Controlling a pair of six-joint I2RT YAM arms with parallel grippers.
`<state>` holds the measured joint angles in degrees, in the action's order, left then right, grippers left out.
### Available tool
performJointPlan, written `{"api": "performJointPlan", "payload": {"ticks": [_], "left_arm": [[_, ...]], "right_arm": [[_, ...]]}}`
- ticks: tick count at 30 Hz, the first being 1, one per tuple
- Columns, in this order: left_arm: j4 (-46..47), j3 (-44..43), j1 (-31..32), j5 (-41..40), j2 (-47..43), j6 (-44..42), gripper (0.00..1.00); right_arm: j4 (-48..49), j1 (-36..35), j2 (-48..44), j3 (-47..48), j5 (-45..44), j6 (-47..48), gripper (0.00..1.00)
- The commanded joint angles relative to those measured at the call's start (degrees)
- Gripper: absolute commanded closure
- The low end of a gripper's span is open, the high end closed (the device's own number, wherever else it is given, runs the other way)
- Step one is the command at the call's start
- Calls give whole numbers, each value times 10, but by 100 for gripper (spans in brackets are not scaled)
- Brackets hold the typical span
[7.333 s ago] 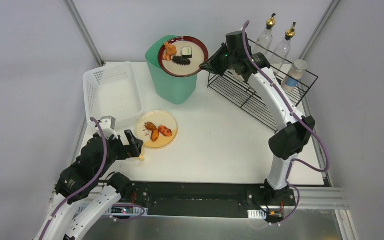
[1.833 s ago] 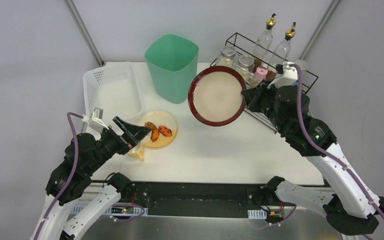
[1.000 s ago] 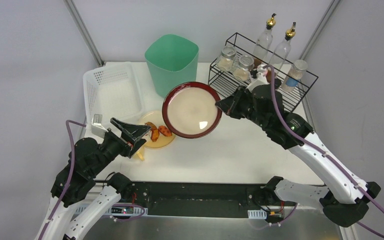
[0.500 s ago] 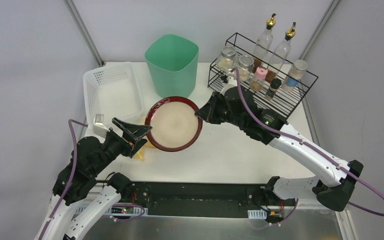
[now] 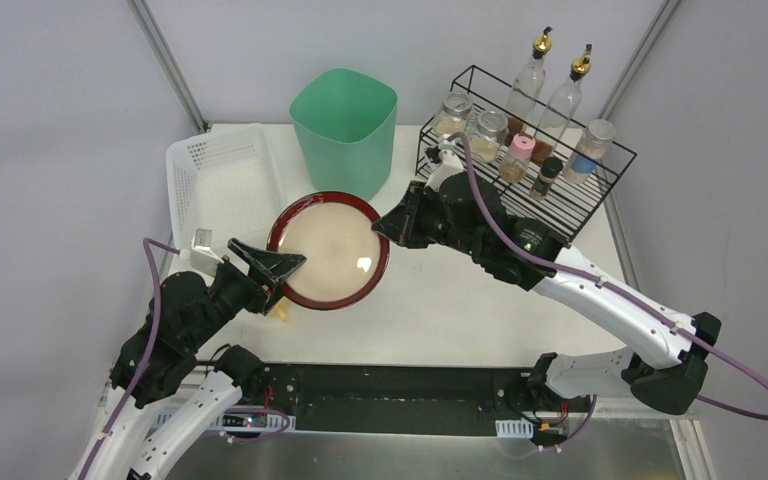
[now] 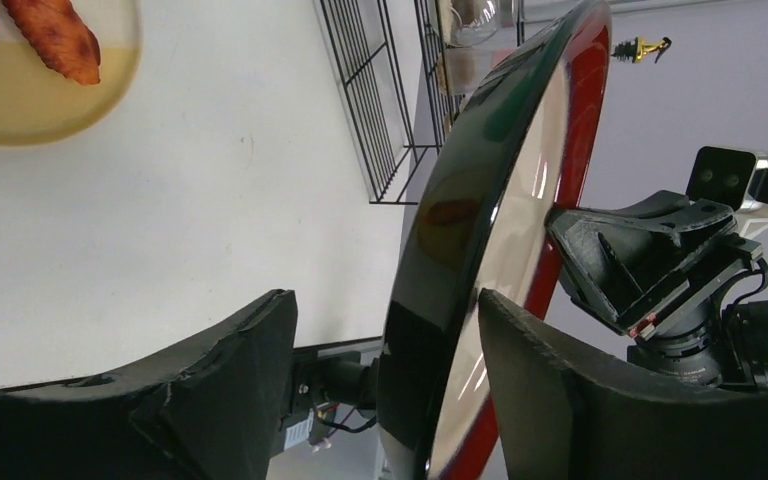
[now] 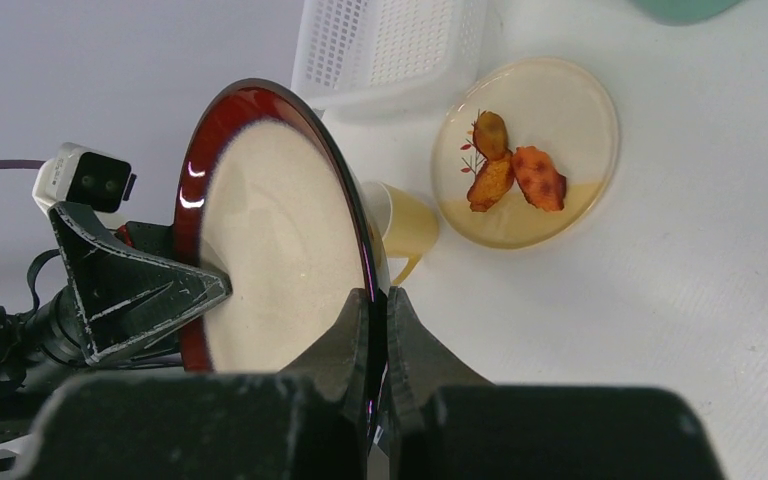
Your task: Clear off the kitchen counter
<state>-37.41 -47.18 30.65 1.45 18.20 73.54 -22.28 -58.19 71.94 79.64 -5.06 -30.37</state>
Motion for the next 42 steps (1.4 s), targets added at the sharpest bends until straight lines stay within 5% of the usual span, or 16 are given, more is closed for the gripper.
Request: {"api": "performJointPlan", "payload": {"ticks": [1,14,18,22,28,38,42], "left_arm": [[22,-4,-3,3,7,-10,35],[21,-5,-3,8,6,-15,77],[22,-6,-3,7,6,-13,100],[21,-11,-3,7,10,-15,100],[24,-22,-3,-5,12,-25,100],[27,-53,-3,-32,36,-55,100],[27,-57,-3,-80,44,-85,100]], "right_arm": [[119,-12,-1,59,17,-25,100],[129,-19,-1,34,-9,-26,100],[129,-19,-2,21,-13,-27,100],[130,-19,-4,2,-18,-33,95],[131,-18,-17,-27,-36,-35,57],[114,-5,-62,-85,-73,-25,29],[99,7,-102,-141,-100,-17,26]]}}
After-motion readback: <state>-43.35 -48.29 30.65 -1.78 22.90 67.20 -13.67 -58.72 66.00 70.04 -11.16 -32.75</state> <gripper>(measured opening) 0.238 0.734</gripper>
